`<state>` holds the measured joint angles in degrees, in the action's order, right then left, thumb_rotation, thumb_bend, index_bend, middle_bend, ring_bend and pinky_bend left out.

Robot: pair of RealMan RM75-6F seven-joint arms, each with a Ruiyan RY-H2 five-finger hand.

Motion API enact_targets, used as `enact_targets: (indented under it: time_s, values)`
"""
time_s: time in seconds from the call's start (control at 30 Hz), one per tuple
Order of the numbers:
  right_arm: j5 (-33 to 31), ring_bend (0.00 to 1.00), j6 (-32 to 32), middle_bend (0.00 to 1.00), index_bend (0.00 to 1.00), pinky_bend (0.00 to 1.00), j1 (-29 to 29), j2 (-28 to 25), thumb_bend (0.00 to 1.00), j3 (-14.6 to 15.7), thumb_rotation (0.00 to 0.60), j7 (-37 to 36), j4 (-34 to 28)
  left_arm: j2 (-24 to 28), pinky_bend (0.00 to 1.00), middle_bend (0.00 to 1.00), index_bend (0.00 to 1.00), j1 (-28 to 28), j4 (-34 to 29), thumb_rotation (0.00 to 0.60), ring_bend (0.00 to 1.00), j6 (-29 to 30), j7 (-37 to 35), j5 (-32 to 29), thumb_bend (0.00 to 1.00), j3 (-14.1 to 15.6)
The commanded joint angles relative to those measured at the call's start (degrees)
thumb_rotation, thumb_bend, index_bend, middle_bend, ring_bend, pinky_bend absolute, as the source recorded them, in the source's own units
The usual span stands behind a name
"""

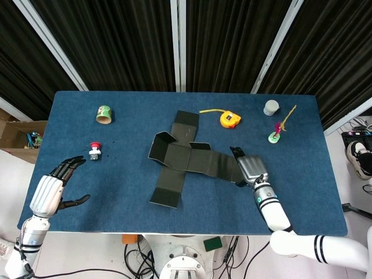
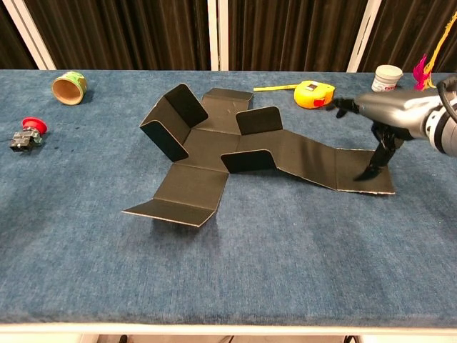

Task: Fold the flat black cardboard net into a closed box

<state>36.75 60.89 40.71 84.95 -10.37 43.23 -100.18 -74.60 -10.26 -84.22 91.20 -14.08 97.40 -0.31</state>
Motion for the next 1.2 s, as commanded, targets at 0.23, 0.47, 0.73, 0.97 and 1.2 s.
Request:
enact_targets:
  time_s: [0.23, 0.47, 0.73, 0.97, 1.2]
  values:
    - [-10.49, 0.75, 0.34, 0.06, 0.0, 1.0, 5.26, 9.28, 0.0, -4.71, 0.6, -2.94, 6.15, 0.05, 0.36, 0.14, 0.17, 0.22, 0.67, 0.6, 0.15, 0.59, -1.11, 0.34, 0.05, 0.42]
    - [-12.22, 0.75, 0.63, 0.07, 0.0, 1.0, 9.79, 14.15, 0.0, -6.02, 0.6, 0.08, 15.15, -0.1, 0.36, 0.13, 0.17, 0.32, 1.46, 0.6, 0.15, 0.06, -2.17, -0.21, 0.05, 0.74]
    - [-16.41, 0.75, -2.82, 0.1, 0.0, 1.0, 14.15, 13.96, 0.02, -7.41, 0.6, 5.35, 21.91, 0.12, 0.36, 0.13, 0.17, 0.33, 1.37, 0.6, 0.15, 0.0, -2.12, -0.37, 0.05, 0.74]
    - [-22.84, 0.75, -7.26, 0.09, 0.0, 1.0, 18.66, 10.32, 0.04, -6.37, 0.6, 12.19, 20.09, 0.54, 0.36, 0.13, 0.17, 0.26, 0.84, 0.6, 0.15, -0.47, -1.69, -0.64, 0.05, 0.79]
    - [-30.79, 0.74, -8.39, 0.07, 0.03, 1.0, 23.75, 10.68, 0.06, -5.72, 0.6, 17.27, 21.25, 0.77, 0.36, 0.13, 0.17, 0.24, 0.5, 0.6, 0.15, -0.74, -1.27, -0.67, 0.05, 0.89]
